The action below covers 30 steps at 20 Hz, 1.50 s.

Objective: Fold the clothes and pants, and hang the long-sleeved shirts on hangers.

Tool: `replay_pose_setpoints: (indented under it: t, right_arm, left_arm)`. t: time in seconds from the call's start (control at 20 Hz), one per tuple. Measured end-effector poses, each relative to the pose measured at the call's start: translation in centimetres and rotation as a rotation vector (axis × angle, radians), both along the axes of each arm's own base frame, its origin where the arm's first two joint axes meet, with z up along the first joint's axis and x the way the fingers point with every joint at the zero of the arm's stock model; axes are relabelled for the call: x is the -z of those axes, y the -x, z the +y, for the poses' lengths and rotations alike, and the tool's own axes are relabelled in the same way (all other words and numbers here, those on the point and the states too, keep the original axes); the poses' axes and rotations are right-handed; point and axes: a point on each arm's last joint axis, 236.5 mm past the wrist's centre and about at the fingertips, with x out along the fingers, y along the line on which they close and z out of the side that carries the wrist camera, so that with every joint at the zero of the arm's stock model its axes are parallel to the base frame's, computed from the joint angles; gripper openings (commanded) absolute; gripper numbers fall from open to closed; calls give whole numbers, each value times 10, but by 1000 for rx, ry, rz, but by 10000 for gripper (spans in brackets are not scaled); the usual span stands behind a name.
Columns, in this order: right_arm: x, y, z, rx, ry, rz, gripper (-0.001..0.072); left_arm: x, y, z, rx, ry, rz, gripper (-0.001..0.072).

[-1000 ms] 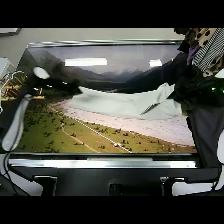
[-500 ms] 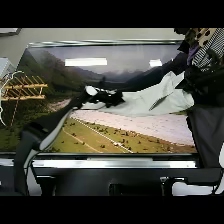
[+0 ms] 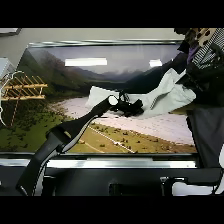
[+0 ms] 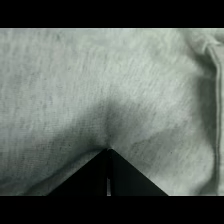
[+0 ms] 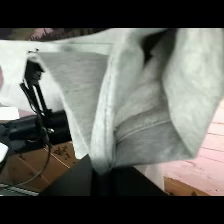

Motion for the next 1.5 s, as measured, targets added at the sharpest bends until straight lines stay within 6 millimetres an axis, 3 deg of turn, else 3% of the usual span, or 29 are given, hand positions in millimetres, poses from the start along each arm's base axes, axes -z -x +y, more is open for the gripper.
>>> replay_pose_setpoints:
  t: [0.2, 0.3, 0.4, 0.55, 0.8, 0.95, 1.1, 1.3, 1.4, 1.5]
  right_arm:
    - [-7, -9, 5, -6, -20, -54, 35]
    - [-10, -13, 14, -31, -28, -79, 35]
    - [-10, -14, 36, -87, -33, -93, 35]
    - [-9, -16, 86, -182, -41, -114, 34]
    - [-5, -18, 180, -285, -77, -147, 34]
    - [6, -16, 238, -326, -110, -150, 34]
    - [20, -14, 293, -351, -162, -151, 34]
    - [46, -21, 347, -327, -220, -148, 43]
    - [67, -27, 364, -299, -234, -131, 211]
    - [87, -36, 376, -255, -254, -117, 268]
  left_arm:
    - [2, 13, 1, 61, 3, 32, 12]
    - [-1, 10, 21, 113, -31, 26, 12]
    - [-17, -11, 55, 124, -69, -13, 12]
    - [-48, -49, 131, 116, -180, -87, 12]
    - [-131, -112, 302, -55, -363, -212, 14]
    - [-179, -124, 402, -199, -439, -252, 14]
    - [-214, -120, 488, -336, -496, -265, 14]
    - [-232, -105, 552, -440, -530, -245, 15]
    - [-229, -99, 563, -450, -535, -226, 14]
    - [-226, -96, 566, -449, -538, -215, 15]
